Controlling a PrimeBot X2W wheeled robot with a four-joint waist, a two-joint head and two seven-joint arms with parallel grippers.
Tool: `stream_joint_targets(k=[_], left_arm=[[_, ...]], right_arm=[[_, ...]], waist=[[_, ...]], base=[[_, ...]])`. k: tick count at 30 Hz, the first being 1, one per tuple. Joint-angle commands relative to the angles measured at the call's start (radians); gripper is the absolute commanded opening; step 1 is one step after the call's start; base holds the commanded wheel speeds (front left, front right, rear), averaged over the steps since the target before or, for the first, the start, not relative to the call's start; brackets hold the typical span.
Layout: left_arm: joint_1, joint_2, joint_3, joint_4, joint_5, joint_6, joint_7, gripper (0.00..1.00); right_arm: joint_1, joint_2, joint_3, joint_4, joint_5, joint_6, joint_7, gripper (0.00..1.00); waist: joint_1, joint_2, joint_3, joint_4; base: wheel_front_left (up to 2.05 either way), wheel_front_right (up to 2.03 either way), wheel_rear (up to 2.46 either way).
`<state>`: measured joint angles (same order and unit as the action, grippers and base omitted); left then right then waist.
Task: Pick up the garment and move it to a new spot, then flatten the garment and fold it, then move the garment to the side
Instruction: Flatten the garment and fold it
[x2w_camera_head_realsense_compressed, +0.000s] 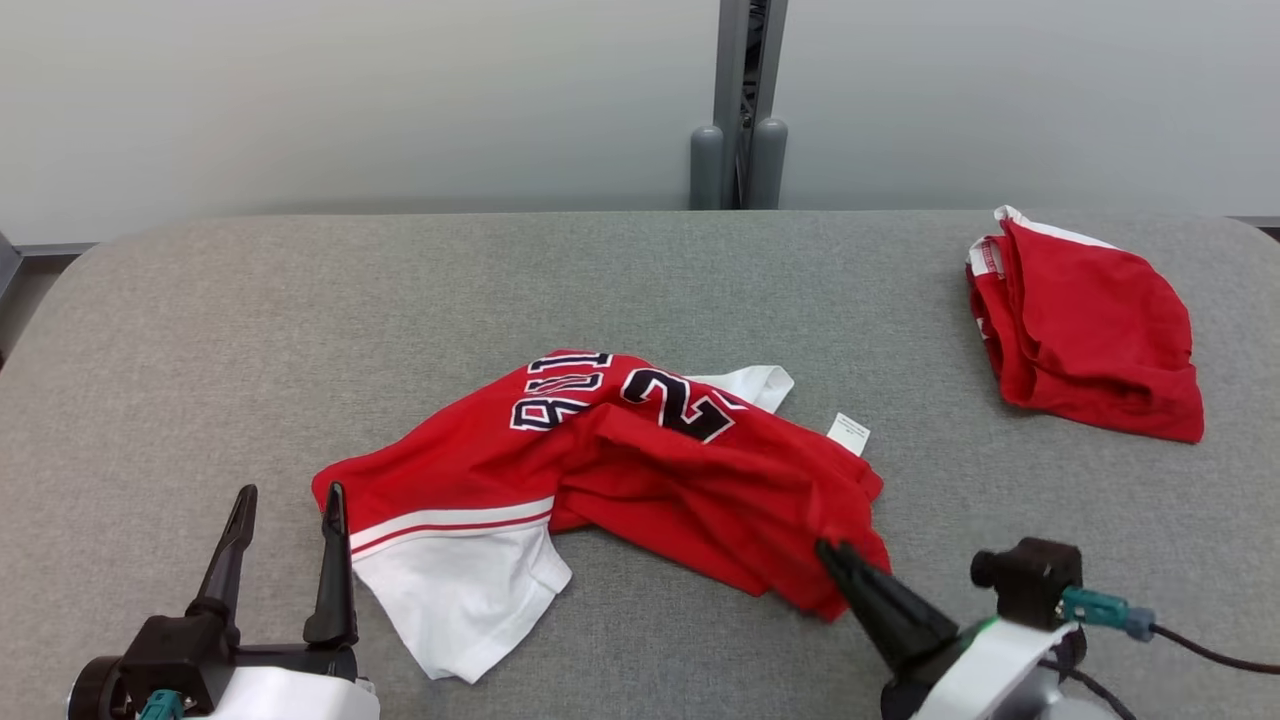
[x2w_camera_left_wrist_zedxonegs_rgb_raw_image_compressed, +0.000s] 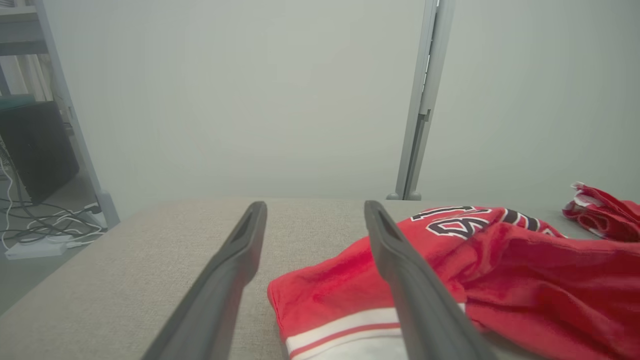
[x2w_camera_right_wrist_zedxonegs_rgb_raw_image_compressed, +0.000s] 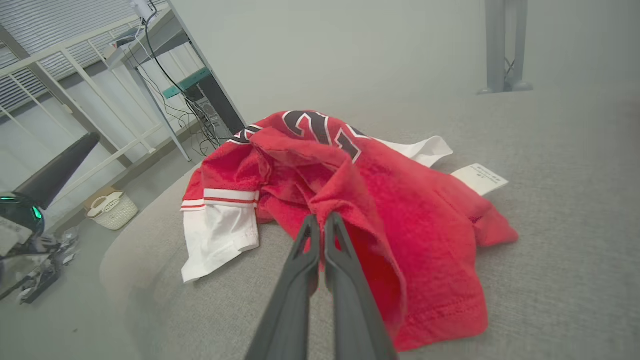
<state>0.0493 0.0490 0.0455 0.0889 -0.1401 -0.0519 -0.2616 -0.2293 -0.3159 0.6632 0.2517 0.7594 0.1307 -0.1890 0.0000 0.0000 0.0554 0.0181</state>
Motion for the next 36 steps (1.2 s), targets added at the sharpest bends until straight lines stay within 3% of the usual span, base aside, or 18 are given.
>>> stream_joint_targets(k=[1, 7, 17, 18, 20, 30, 36], left_arm=[[-0.004, 0.004, 0.003, 0.000, -0.003, -0.001, -0.004, 1.00], [-0.013, 0.004, 0.006, 0.007, -0.006, -0.004, -0.004, 1.00], [-0.015, 0.004, 0.008, 0.026, 0.001, -0.010, -0.004, 1.00], [-0.014, 0.003, 0.010, 0.028, 0.003, -0.010, -0.004, 1.00], [-0.015, 0.003, 0.012, 0.031, 0.004, -0.012, -0.004, 1.00], [-0.006, 0.003, 0.024, 0.033, 0.009, -0.013, -0.004, 1.00], [-0.001, 0.004, 0.023, 0.025, 0.008, -0.012, -0.004, 1.00]], right_arm=[[0.016, -0.024, 0.022, -0.020, 0.030, 0.000, 0.018, 0.00], [0.040, -0.076, 0.114, -0.037, 0.116, 0.000, 0.087, 0.00], [0.022, -0.102, 0.249, -0.006, 0.241, 0.000, 0.178, 0.00], [0.018, -0.104, 0.252, -0.001, 0.250, 0.000, 0.172, 0.08], [0.013, -0.104, 0.261, 0.005, 0.264, 0.000, 0.163, 1.00], [-0.024, -0.164, 0.259, -0.105, 0.374, 0.000, 0.057, 1.00], [-0.047, -0.154, 0.179, -0.033, 0.234, 0.000, -0.063, 1.00]], waist=[[0.0000, 0.0000, 0.003, -0.007], [0.0000, 0.0000, 0.006, -0.020], [0.0000, 0.0000, 0.001, -0.013], [0.0000, 0.0000, 0.000, -0.012], [0.0000, 0.0000, -0.001, -0.011], [0.0000, 0.0000, -0.017, -0.020], [0.0000, 0.0000, -0.024, -0.025]], base=[[0.00, 0.00, 0.00], [0.00, 0.00, 0.00], [0.00, 0.00, 0.00], [0.00, 0.00, 0.00], [0.00, 0.00, 0.00], [0.00, 0.00, 0.00], [0.00, 0.00, 0.00]])
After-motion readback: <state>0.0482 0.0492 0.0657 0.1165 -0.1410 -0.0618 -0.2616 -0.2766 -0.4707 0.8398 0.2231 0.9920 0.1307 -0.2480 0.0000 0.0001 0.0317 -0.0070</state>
